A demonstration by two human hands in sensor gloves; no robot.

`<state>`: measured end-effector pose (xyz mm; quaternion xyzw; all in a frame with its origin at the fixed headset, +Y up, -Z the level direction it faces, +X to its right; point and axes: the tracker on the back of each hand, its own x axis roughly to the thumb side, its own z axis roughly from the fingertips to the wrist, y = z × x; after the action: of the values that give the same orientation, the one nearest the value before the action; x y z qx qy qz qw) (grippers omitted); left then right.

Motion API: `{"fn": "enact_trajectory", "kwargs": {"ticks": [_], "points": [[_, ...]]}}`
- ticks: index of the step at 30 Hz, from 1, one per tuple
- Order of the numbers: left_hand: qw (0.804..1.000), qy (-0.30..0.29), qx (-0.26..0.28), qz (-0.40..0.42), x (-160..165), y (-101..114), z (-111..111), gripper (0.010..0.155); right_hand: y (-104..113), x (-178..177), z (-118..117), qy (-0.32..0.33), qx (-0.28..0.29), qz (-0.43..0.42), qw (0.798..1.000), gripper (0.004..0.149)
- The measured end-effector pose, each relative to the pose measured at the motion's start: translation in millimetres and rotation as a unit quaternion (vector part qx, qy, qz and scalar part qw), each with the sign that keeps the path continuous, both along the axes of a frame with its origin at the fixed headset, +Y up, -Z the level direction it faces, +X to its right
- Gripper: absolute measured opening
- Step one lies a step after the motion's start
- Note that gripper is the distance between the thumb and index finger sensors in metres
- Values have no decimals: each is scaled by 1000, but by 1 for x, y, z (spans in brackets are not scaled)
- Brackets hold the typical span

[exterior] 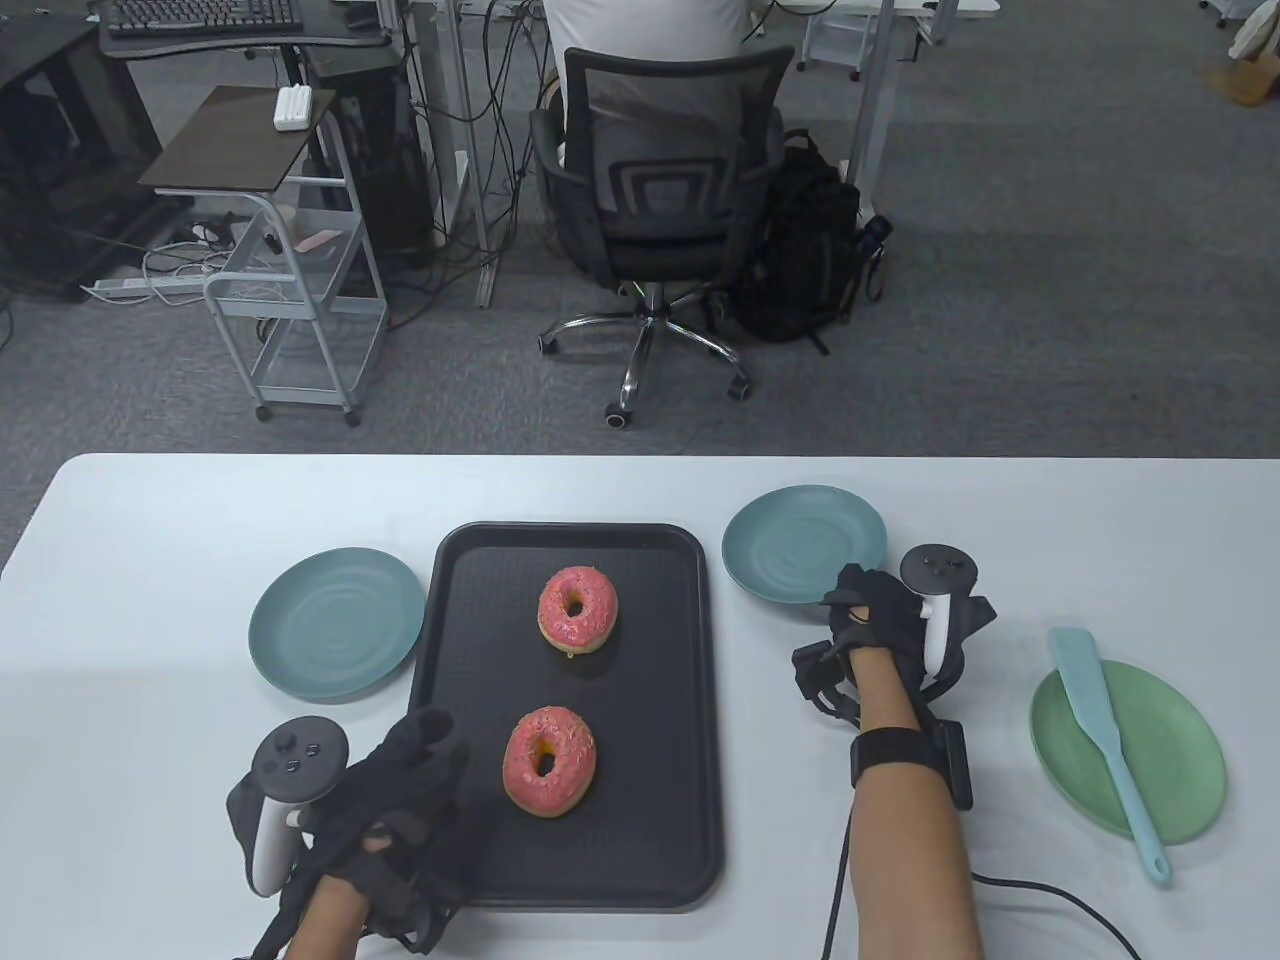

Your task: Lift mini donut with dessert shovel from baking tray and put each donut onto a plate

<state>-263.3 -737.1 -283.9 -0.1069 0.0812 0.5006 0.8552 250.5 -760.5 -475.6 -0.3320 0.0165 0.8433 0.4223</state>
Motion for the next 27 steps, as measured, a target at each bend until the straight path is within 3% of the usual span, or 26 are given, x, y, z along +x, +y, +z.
{"fn": "enact_trajectory", "kwargs": {"ticks": [7,13,27], "points": [[1000,3,-3,-2,-1,0,0,67,-15,2,-5,4,-18,1,1000,44],[1000,7,-7,-6,-1,1,1,67,-17,2,-11,17,-81,75,994,45],[999,26,-18,-17,-10,2,1,67,-21,-1,-8,20,-87,129,988,44]]}}
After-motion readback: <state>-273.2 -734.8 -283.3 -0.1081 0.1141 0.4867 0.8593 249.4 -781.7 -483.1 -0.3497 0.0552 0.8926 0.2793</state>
